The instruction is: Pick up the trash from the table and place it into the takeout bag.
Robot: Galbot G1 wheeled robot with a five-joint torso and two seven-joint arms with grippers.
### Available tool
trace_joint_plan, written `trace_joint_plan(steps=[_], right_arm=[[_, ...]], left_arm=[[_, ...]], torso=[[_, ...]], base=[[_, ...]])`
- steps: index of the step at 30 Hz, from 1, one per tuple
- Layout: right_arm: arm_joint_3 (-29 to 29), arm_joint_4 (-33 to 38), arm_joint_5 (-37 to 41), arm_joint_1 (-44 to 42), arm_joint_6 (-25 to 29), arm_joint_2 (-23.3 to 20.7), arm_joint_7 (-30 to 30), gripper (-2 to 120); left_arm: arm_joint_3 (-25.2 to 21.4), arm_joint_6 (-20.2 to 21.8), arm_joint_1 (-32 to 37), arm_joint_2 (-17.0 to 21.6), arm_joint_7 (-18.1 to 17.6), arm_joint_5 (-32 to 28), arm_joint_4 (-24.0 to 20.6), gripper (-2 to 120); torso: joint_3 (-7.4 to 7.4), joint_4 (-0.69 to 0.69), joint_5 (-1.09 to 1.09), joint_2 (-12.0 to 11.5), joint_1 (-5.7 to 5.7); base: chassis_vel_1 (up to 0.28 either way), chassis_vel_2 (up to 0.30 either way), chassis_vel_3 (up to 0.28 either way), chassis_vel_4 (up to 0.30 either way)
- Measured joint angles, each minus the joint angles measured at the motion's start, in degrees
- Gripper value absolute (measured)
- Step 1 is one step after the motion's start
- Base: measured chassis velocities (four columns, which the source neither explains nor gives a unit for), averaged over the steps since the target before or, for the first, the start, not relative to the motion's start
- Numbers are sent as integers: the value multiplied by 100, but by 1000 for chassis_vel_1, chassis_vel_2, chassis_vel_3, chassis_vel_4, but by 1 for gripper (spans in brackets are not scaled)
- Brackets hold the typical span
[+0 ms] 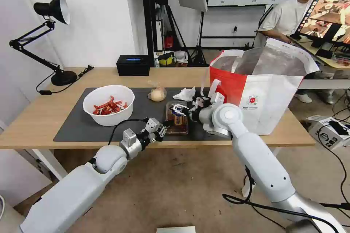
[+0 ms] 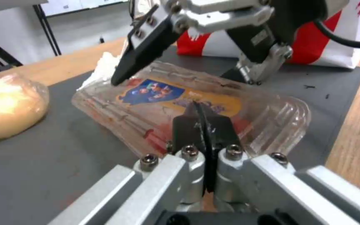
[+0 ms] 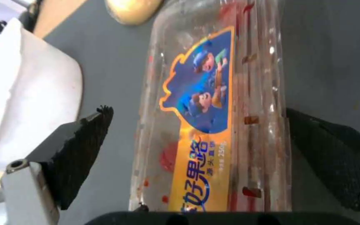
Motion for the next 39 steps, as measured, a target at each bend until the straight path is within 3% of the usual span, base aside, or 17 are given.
trace_joint_plan(steps=[22,36,39], right_arm=[[-227,-310,97,251,-180,128,11,98],[-255,-299,176,191,-223,52,84,54],[-271,-332,177,191,-224,53,81,38]], left_arm=[[2,-69,-11,39,7,-29,-22,0],[-43,-91,-11,63,10,-95,-51,0],[-53,-95,-12,70,10,-121,-60,0]], torso=[[-1,-2,0,1,-1],[-1,-4,-1,2,-2],[0,0,0,2,-1]], base=[[0,0,0,0],[0,0,0,0],[0,0,0,0]])
